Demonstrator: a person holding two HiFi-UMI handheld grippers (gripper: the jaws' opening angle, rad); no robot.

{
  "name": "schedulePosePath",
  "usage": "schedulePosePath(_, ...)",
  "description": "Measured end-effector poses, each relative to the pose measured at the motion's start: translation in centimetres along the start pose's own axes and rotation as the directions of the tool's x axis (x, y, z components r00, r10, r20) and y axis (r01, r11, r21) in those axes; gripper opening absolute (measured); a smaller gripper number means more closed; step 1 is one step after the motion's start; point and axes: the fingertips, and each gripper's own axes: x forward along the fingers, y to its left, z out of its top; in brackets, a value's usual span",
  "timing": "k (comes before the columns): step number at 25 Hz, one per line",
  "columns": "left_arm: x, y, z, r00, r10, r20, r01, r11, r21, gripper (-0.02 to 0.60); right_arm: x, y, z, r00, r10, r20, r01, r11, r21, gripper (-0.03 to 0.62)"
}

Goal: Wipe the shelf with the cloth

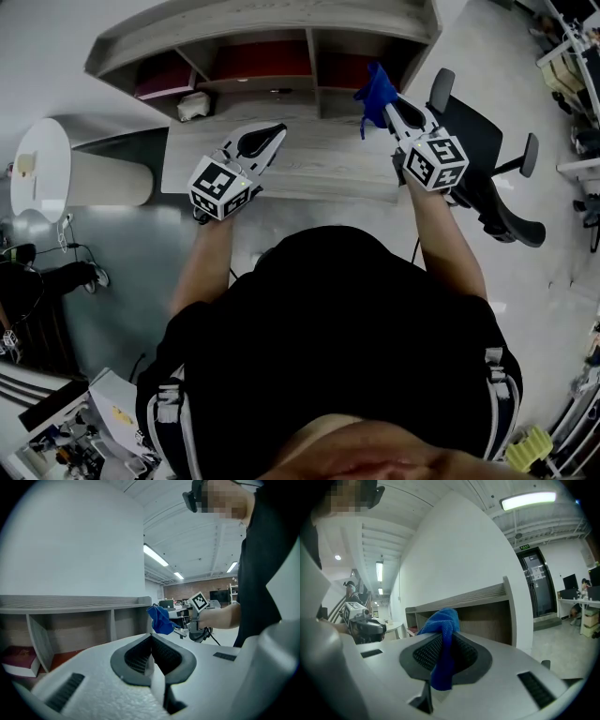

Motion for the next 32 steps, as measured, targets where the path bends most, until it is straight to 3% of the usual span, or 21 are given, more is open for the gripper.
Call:
schedulePosePath(11,3.5,-0.4,1.7,0.999,-0.018,0.046,0.018,1.0,-0.001,0.017,0.8,-1.0,1.2,1.0,0.019,0.014,-0.019,1.0,-0.007,0.054)
schedulePosePath(22,3.0,0.3,1.7,0.998,-0.009,0.056,0.009,1.0,-0.011,0.017,2.2,0.0,0.9,0.999,0.044,0.0,-0.044,0.999,-0.009,0.054)
schedulePosePath(32,2.0,1.4,1.7,0.998,-0.037,0.056,0.038,0.999,-0.011,0.017,3.1,1.0,1.5,1.0,0.019,0.021,-0.019,1.0,-0.001,0.054)
